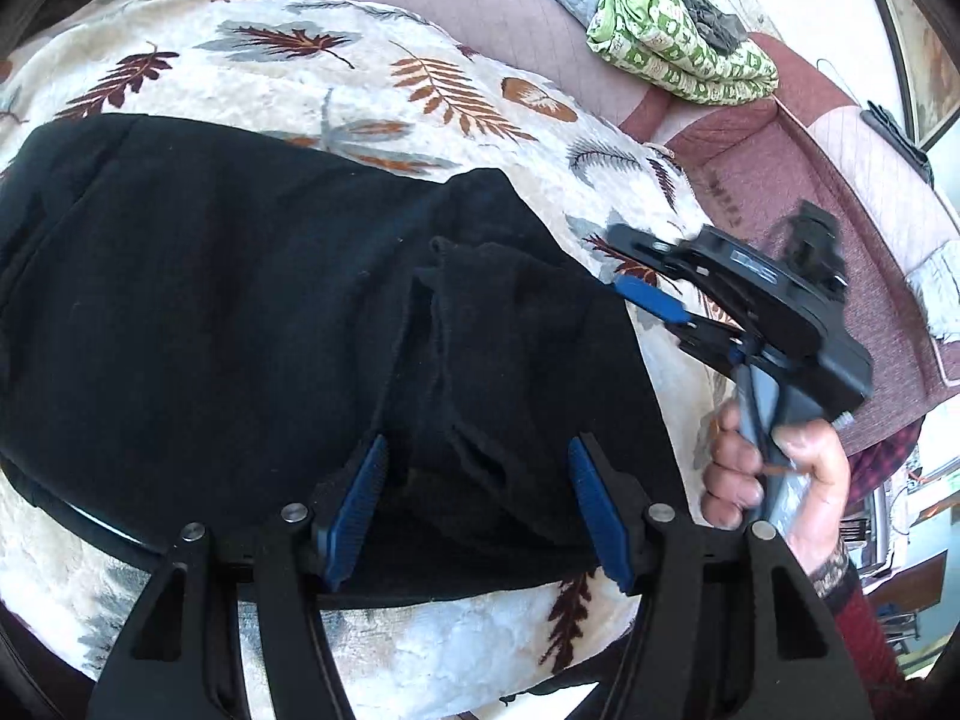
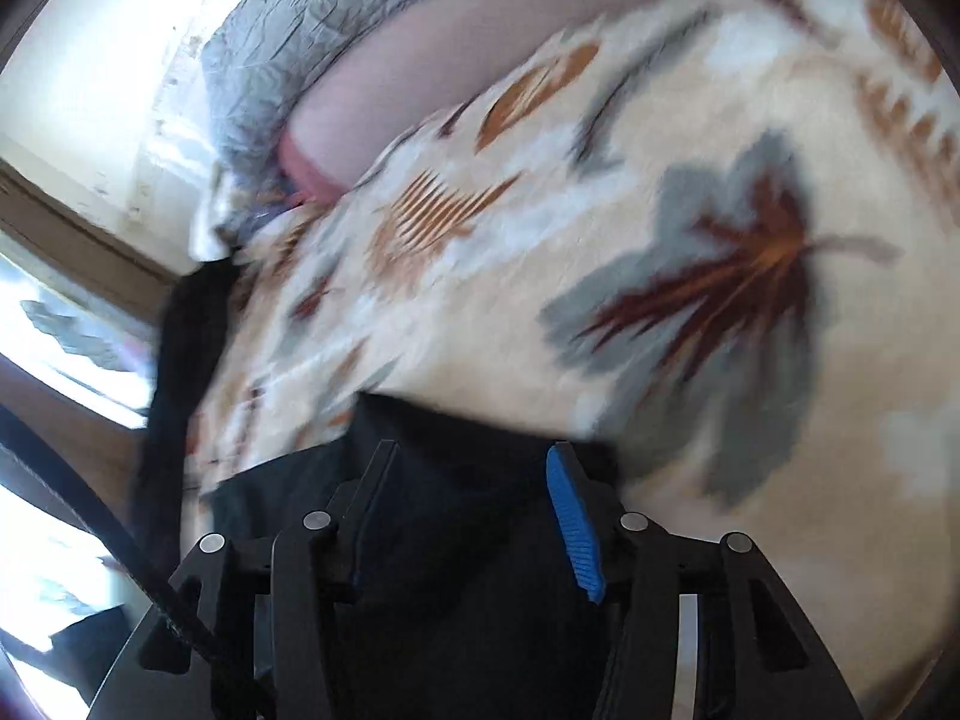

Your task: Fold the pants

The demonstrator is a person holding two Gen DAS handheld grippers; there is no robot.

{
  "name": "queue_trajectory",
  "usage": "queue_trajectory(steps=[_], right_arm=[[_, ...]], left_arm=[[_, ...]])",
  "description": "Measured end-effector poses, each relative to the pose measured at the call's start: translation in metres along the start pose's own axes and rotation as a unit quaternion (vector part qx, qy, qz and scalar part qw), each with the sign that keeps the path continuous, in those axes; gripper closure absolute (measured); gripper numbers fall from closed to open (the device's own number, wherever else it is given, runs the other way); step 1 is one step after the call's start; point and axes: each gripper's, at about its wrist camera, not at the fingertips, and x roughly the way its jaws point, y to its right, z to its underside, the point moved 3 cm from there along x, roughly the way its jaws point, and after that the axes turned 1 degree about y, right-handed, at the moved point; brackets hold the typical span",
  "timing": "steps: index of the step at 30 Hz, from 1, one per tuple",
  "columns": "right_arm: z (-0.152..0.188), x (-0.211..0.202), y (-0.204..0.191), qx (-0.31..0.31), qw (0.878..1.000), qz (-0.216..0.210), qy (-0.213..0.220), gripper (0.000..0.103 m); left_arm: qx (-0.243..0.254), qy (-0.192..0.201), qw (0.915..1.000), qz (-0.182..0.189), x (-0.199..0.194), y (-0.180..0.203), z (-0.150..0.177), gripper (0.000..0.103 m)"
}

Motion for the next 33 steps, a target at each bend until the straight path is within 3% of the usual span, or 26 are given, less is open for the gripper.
queue_trajectory(steps=[4,9,12,14,17,20,24,26,28,33], right_arm=[[0.017,-0.033,-0.003,-0.009,1.000,-0.016,0.015,0.044],[0.077,-0.066,-0.009,-0.049,0.999,-0.017,0.004,0.044],[0.114,-0.060,-0.017,-0.101,0.994,0.028,-0.017,0.044],[0.131,-0.058,-0.028,-0.167,0.983,0.076,0.000,0.044],[0.144,-0.052,-0.039,-0.222,0.967,0.127,0.009,0.034],[0.150,-0.048,-0.041,-0.236,0.961,0.143,0.017,0.026],[0.146,-0.049,-0.024,-0.195,0.971,0.132,0.031,0.011],[0.145,-0.052,-0.012,-0.166,0.981,0.087,0.047,0.009],[0.148,-0.054,-0.009,-0.171,0.981,0.073,0.059,0.008],[0.154,-0.051,-0.015,-0.202,0.973,0.088,0.071,0.007]], left_arm=[[-0.015,0.008,0.9998,-0.005,-0.012,-0.009,-0.001,0.039],[-0.039,0.030,0.9985,-0.026,-0.030,-0.026,0.001,0.035],[-0.043,0.033,0.9976,-0.042,-0.032,-0.033,0.003,0.035],[-0.039,0.035,0.9974,-0.050,-0.033,-0.033,0.005,0.035],[-0.027,0.040,0.9967,-0.066,-0.039,-0.029,0.008,0.035],[-0.024,0.054,0.9959,-0.069,-0.051,-0.028,0.012,0.035],[-0.024,0.072,0.9943,-0.075,-0.068,-0.027,0.019,0.031],[-0.023,0.082,0.9934,-0.078,-0.076,-0.024,0.025,0.031],[-0.021,0.087,0.9929,-0.079,-0.082,-0.021,0.030,0.030],[-0.014,0.102,0.9912,-0.083,-0.098,-0.014,0.041,0.030]])
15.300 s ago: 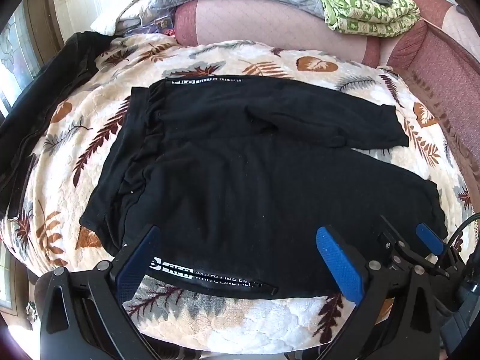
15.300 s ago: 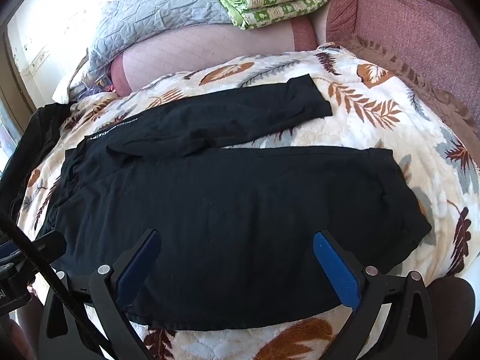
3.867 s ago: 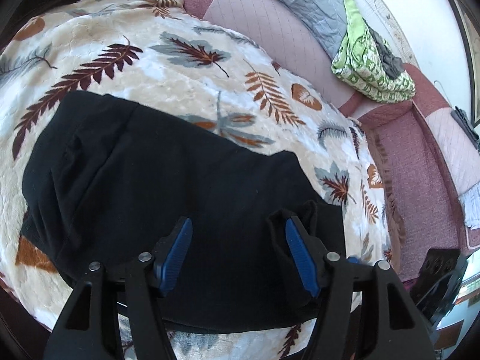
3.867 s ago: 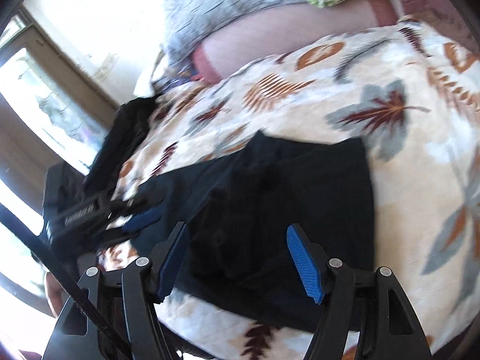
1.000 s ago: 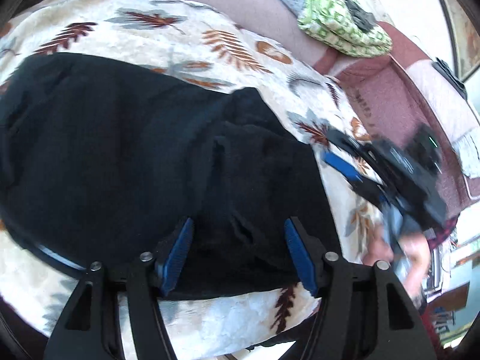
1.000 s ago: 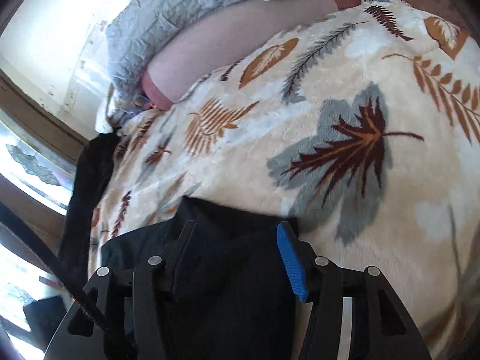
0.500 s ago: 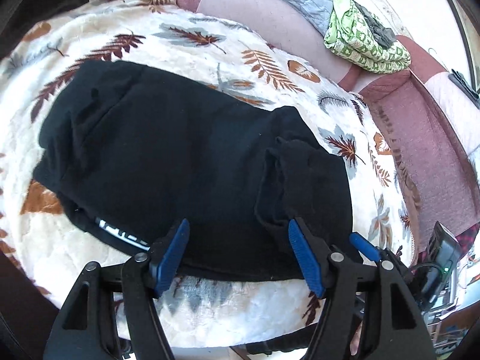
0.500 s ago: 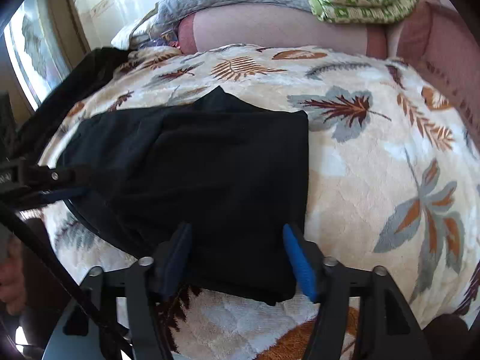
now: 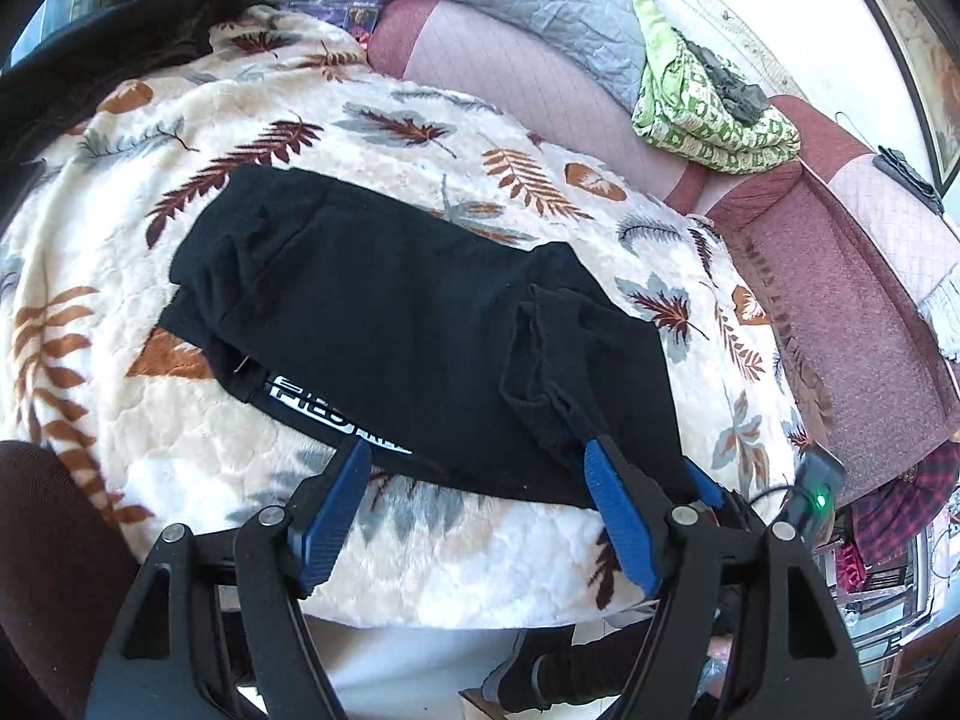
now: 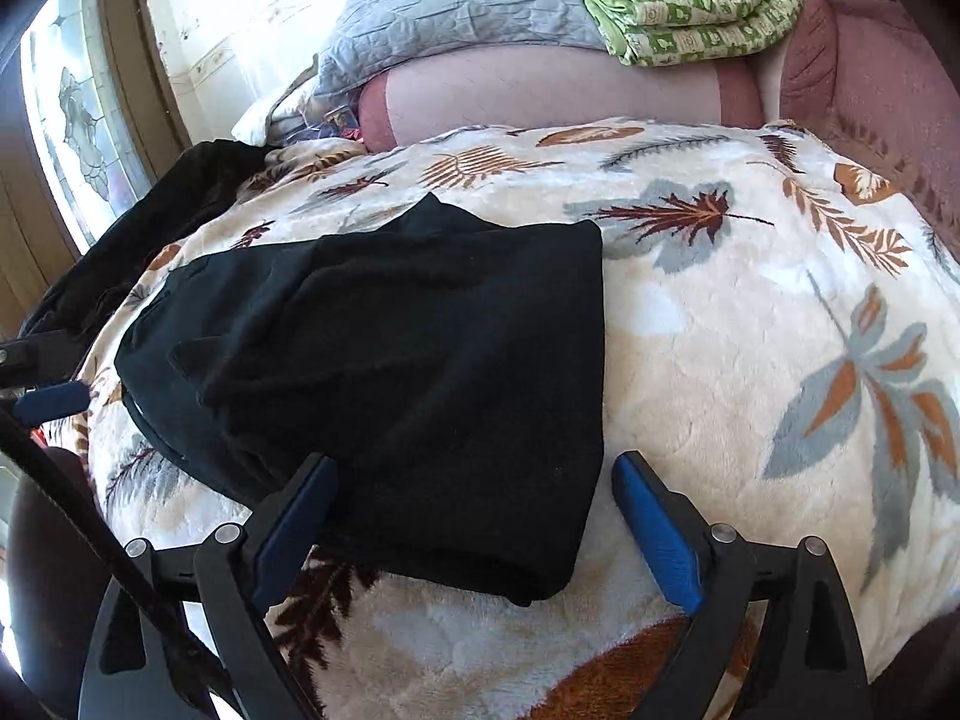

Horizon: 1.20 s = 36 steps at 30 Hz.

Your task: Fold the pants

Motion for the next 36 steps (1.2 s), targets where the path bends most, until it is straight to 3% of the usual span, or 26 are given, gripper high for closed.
queue_trajectory(steps=[4,15,20,25,31,36], right_arm=[[0.001,0.000,0.000,0.000,1.000,-0.003,0.003,0.005],[0.007,-0.001,-0.003,-0.009,1.000,0.002,0.021,0.004],[0.008,-0.002,-0.004,-0.014,1.000,0.003,0.027,0.004],[0.006,-0.004,-0.004,-0.020,1.000,0.004,0.024,0.004],[-0.007,-0.026,-0.006,-0.006,1.000,0.005,0.012,0.006],[-0.052,-0.050,-0.035,-0.054,0.998,-0.021,0.030,0.006]], left_arm=[[0.003,0.019,0.9998,-0.008,-0.009,0.001,0.003,0.024],[-0.032,0.008,0.9991,-0.026,0.000,-0.025,0.006,0.024],[-0.080,0.025,0.9946,-0.062,-0.007,-0.070,-0.007,0.024],[-0.141,0.036,0.9844,-0.099,-0.016,-0.129,-0.010,0.024],[-0.159,0.040,0.9836,-0.075,-0.012,-0.154,-0.016,0.024],[-0.157,0.038,0.9865,-0.029,0.013,-0.145,-0.027,0.024]])
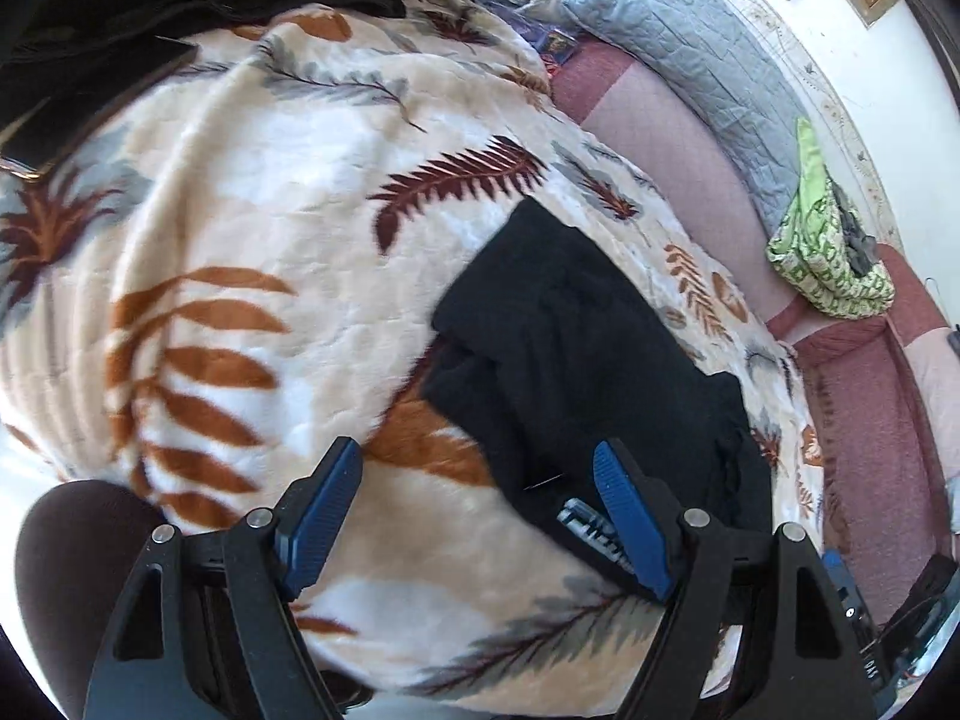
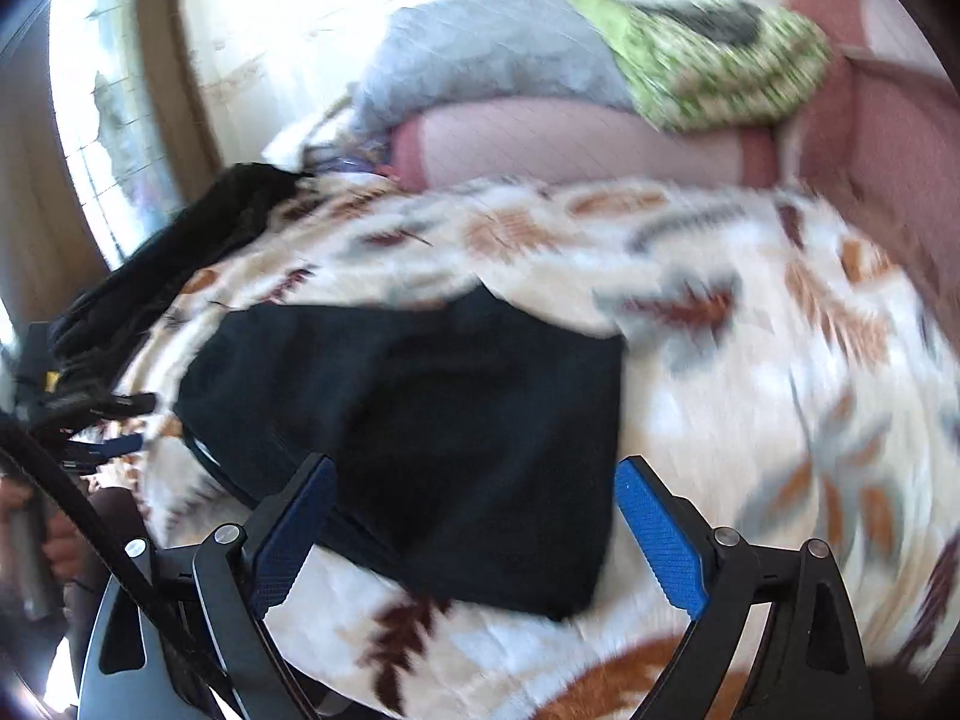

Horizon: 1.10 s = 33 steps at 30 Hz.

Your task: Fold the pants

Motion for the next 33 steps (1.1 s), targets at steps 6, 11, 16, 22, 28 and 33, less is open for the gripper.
queue_trajectory(steps=[6,11,16,22,28,33], right_arm=[[-0.054,0.049,-0.053,-0.034,0.991,-0.108,-0.077,0.006],[-0.078,0.116,-0.110,-0.038,0.969,-0.188,-0.158,0.006],[-0.089,0.186,-0.169,-0.072,0.953,-0.194,-0.223,0.006],[-0.087,0.251,-0.227,-0.117,0.944,-0.123,-0.284,0.006],[-0.071,0.274,-0.259,-0.214,0.921,-0.040,-0.324,0.015],[-0.083,0.257,-0.235,-0.182,0.935,-0.051,-0.301,0.059]], left_arm=[[0.033,0.034,0.9986,0.023,0.011,0.014,0.005,0.029],[0.024,0.053,0.9960,0.067,0.009,0.005,0.007,0.030],[0.012,0.059,0.9928,0.103,0.010,-0.003,0.007,0.030],[0.021,0.067,0.9922,0.103,0.009,-0.002,0.009,0.029],[0.005,0.066,0.9907,0.118,0.007,-0.006,0.010,0.028],[0.016,0.070,0.9925,0.099,0.010,0.002,0.008,0.025]])
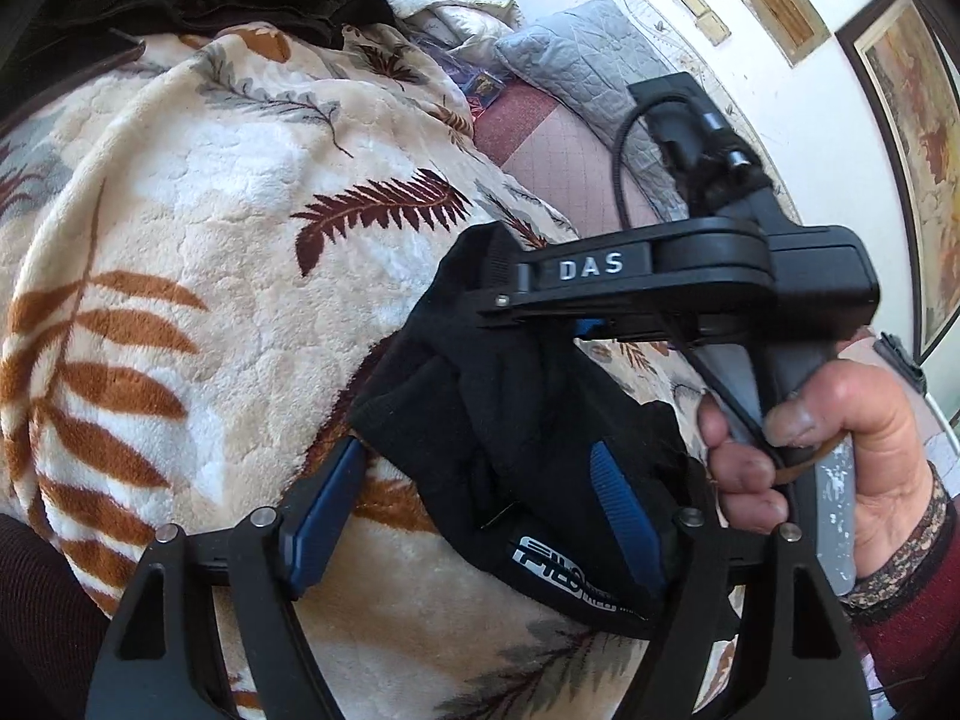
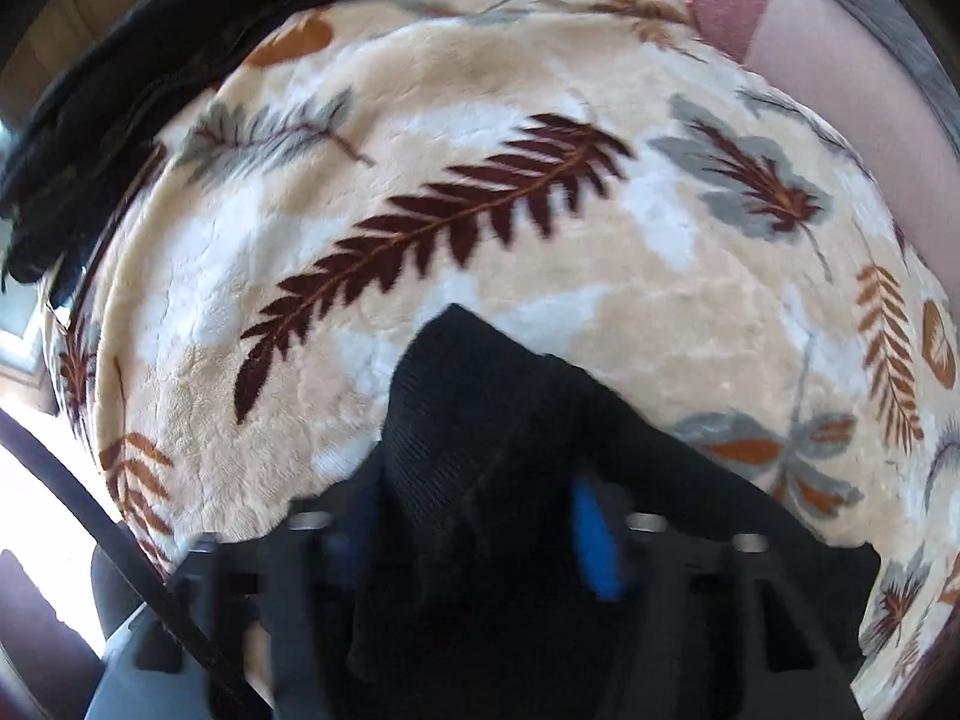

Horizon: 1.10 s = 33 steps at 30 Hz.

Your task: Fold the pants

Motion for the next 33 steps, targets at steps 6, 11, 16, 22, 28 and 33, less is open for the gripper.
queue_trajectory(steps=[6,11,16,22,28,33], right_arm=[[0.011,-0.019,0.017,0.031,0.999,-0.021,0.032,0.075],[0.013,-0.036,0.018,0.047,0.996,-0.048,0.059,0.077],[0.033,-0.074,0.039,0.083,0.987,-0.094,0.104,0.079],[0.077,-0.123,0.088,0.142,0.967,-0.140,0.162,0.079],[0.130,-0.135,0.157,0.216,0.946,-0.154,0.189,0.079],[0.178,-0.121,0.213,0.294,0.920,-0.170,0.194,0.079]], left_arm=[[0.049,-0.031,0.9968,-0.054,0.014,0.015,-0.001,0.069],[0.053,-0.036,0.9967,-0.050,0.006,0.028,-0.004,0.083],[0.092,-0.032,0.9948,-0.031,-0.007,0.073,-0.005,0.085],[0.159,-0.039,0.9866,0.003,-0.005,0.142,0.011,0.085],[0.225,-0.081,0.9706,0.027,0.031,0.206,0.049,0.085],[0.279,-0.118,0.9526,0.028,0.066,0.237,0.085,0.082]])
